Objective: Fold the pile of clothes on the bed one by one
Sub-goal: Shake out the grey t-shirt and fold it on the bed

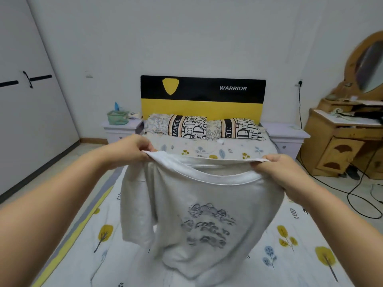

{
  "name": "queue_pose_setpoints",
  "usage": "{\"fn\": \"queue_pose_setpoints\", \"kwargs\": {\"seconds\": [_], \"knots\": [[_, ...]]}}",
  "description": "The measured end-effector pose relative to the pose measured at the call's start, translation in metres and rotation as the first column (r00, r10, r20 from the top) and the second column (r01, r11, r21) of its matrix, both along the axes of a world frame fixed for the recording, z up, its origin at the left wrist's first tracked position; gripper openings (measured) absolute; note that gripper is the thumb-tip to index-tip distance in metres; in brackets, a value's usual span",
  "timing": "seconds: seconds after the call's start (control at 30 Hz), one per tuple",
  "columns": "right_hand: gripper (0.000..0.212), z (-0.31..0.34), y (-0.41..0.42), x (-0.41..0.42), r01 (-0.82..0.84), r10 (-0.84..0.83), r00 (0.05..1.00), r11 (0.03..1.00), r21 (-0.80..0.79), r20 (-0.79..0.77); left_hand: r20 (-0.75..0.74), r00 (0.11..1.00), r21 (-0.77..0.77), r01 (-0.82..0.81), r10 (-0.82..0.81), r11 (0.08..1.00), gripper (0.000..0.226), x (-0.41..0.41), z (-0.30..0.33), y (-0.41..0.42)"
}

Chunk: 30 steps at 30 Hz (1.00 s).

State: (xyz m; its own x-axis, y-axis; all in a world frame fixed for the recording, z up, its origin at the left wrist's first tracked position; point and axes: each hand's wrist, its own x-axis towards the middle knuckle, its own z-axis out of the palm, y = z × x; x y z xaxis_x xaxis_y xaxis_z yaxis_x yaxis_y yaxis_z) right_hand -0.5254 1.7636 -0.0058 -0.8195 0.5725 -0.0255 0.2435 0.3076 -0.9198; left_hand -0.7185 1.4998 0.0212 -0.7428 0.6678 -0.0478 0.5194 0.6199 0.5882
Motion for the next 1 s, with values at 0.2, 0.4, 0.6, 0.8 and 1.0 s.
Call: {"fn": "queue_pose_setpoints", "kwargs": {"seconds": [0.2, 0.4, 0.6, 0.8, 1.0], "knots": [[0.025, 0.031, 0.028, 0.027, -0.352, 0.374, 0.909, 0.925, -0.142, 0.186, 0.318, 0.947, 0.066, -0.068, 0.044, 0.996, 0.012, 0.009, -0.026, 0.008], [0.011, 0.035, 0.036, 0.037, -0.011, 0.011, 1.000, 0.939, 0.344, 0.000, 0.515, 0.854, 0.058, 0.051, -0.074, 0.997, 0.022, 0.018, -0.033, 0.019], [0.026, 0.032, 0.049, 0.051, 0.256, -0.184, 0.965, 0.806, 0.534, -0.186, 0.582, 0.766, 0.302, 0.109, -0.274, 0.947, 0.059, 0.024, -0.032, 0.037], [0.023, 0.015, 0.064, 0.063, 0.244, -0.209, 0.970, 0.807, 0.538, -0.126, 0.638, 0.704, 0.418, 0.023, -0.312, 0.908, 0.073, 0.036, -0.037, 0.059], [0.016, -0.008, 0.070, 0.074, 0.242, -0.296, 0.955, 0.725, 0.645, -0.026, 0.329, 0.941, 0.273, -0.017, -0.076, 0.962, 0.038, 0.043, -0.043, 0.076]]}}
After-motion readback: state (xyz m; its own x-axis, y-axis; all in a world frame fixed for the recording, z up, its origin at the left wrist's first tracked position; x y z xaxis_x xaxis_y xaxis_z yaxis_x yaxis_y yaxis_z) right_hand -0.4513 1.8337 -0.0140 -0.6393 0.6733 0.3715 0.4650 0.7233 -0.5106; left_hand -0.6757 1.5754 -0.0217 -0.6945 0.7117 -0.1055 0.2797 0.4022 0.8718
